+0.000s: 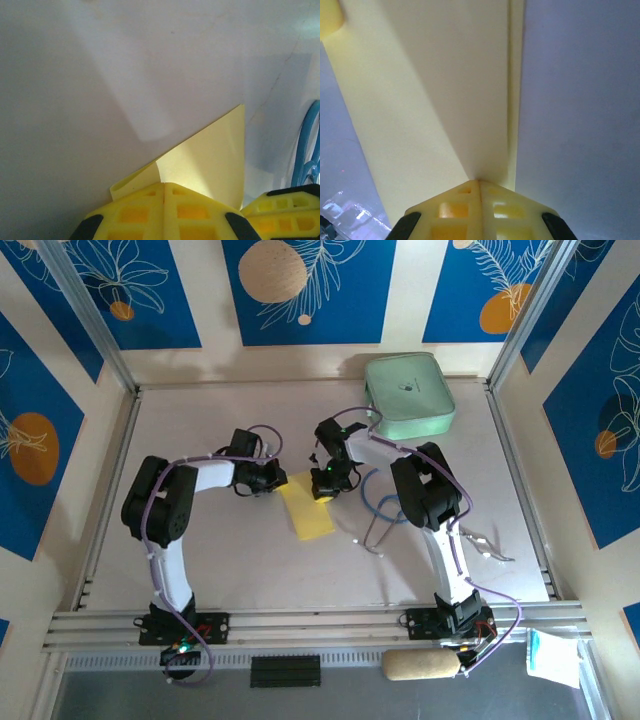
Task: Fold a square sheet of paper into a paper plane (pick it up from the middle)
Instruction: First fold the square sheet of paper in half at the center of the table.
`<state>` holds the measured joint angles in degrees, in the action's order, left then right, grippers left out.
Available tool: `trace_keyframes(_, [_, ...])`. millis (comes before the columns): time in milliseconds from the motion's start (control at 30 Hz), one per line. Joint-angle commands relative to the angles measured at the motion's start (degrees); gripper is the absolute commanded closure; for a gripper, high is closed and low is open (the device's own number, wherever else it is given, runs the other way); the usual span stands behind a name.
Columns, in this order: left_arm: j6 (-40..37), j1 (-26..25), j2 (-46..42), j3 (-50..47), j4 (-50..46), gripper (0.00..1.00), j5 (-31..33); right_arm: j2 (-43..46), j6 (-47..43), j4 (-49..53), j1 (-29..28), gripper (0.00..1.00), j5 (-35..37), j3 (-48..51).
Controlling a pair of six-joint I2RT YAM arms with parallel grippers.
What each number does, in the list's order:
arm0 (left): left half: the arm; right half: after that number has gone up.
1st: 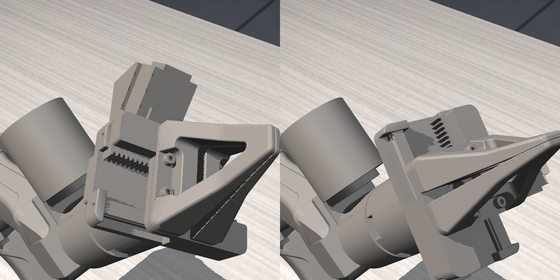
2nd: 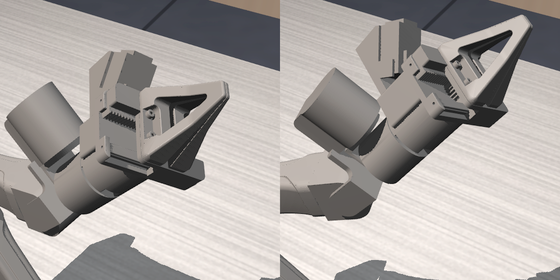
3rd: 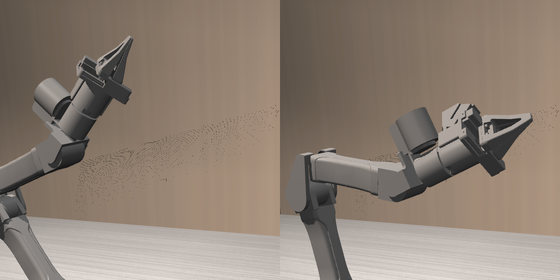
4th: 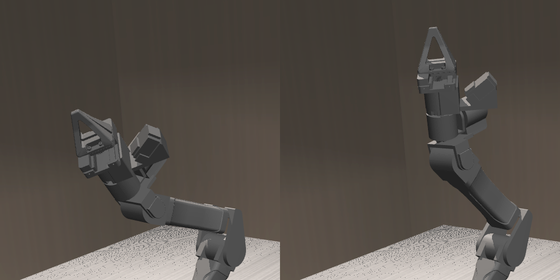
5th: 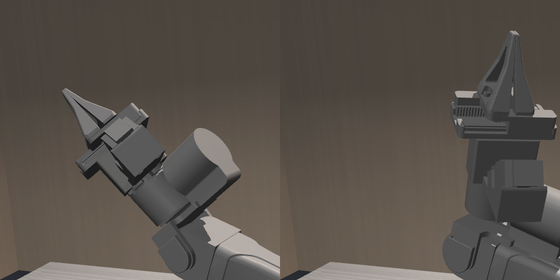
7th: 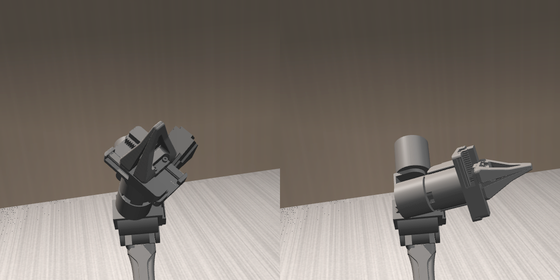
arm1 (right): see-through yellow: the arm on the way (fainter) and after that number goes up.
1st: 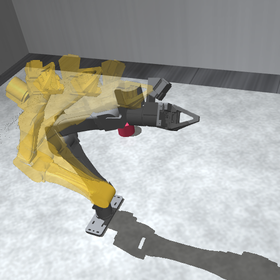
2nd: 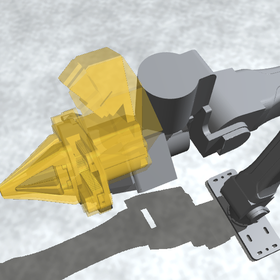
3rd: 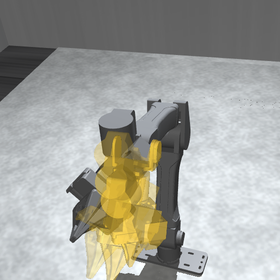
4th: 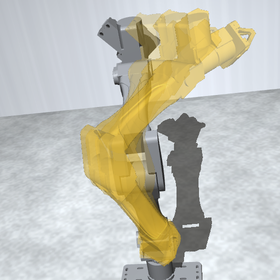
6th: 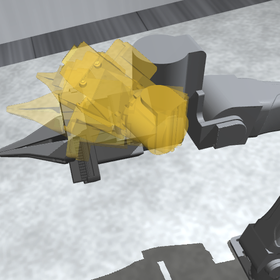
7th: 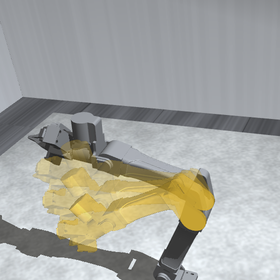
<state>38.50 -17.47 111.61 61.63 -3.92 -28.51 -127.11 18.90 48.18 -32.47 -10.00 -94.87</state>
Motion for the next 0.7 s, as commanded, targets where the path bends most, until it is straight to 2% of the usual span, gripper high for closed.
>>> trace_keyframes(0, [-2.27,6.45,-1.87,-2.87,-4.11,0.97,8.17,-4.77,-2.36,6.26,0.83,0.98,9.18,0.62])
trace_keyframes(233, [-3.66,7.37,-10.47,-2.95,-5.97,0.94,4.56,-5.49,-6.19,7.77,0.48,0.98,6.52,-5.34])
trace_keyframes(400, [-0.77,5.26,-14.42,-6.09,-0.93,0.92,-1.68,-6.65,-9.89,8.29,0.17,0.98,3.98,-8.70])
trace_keyframes(500, [1.57,2.39,-14.02,-6.94,2.19,0.92,-4.01,-7.21,-12.51,7.90,-0.08,0.98,2.01,-9.94])
trace_keyframes(667, [3.25,-1.27,-9.53,-5.29,3.51,0.92,-4.19,-7.96,-17.66,7.81,0.03,0.98,-1.43,-12.38])
